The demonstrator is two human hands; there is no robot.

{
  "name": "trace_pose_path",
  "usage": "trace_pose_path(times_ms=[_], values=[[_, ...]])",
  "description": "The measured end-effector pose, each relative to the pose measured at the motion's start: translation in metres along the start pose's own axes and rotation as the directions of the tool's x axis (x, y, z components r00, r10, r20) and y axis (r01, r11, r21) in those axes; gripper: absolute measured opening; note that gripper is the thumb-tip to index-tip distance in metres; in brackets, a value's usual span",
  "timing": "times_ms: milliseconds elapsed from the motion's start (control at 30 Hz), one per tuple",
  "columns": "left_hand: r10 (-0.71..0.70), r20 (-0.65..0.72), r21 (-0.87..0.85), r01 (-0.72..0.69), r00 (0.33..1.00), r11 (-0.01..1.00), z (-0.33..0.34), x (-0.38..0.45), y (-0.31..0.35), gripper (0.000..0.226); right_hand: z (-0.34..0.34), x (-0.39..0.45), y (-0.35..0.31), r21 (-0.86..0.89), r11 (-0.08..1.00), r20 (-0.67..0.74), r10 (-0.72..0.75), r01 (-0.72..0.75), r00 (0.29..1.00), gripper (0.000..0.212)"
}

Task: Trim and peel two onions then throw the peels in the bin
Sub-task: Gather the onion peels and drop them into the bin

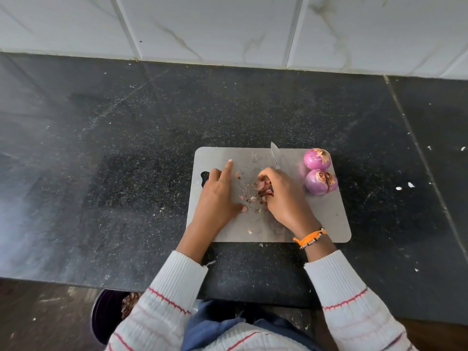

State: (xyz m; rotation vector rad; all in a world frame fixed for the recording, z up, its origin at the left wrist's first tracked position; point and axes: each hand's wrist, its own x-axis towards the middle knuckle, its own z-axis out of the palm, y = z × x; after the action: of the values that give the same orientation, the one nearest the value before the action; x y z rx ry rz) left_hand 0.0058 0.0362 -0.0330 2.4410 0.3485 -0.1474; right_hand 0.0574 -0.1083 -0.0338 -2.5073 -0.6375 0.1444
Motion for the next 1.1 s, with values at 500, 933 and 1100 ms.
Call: trace_pose_path(times_ms=[500,933,1100], values=[[0.122,-0.184,-0.032,-0.13,0.975,0.991,0.014,0.001,0.003,0.024,0.003,-0.001,-0.008,0.017,1.0,0.106,0.012,-0.014,0.994,0.029],[0.097,-0.166,-0.072,-0.111,0.981,0.991,0.02,-0.004,0.019,0.043,-0.002,-0.006,0.005,0.099,0.994,0.074,0.044,-0.051,0.996,0.032],[0.112,-0.229,-0.05,-0.126,0.967,0.991,0.028,-0.004,0.021,0.013,0.005,-0.01,0.007,0.117,0.993,0.011,0.024,-0.025,1.0,0.026]])
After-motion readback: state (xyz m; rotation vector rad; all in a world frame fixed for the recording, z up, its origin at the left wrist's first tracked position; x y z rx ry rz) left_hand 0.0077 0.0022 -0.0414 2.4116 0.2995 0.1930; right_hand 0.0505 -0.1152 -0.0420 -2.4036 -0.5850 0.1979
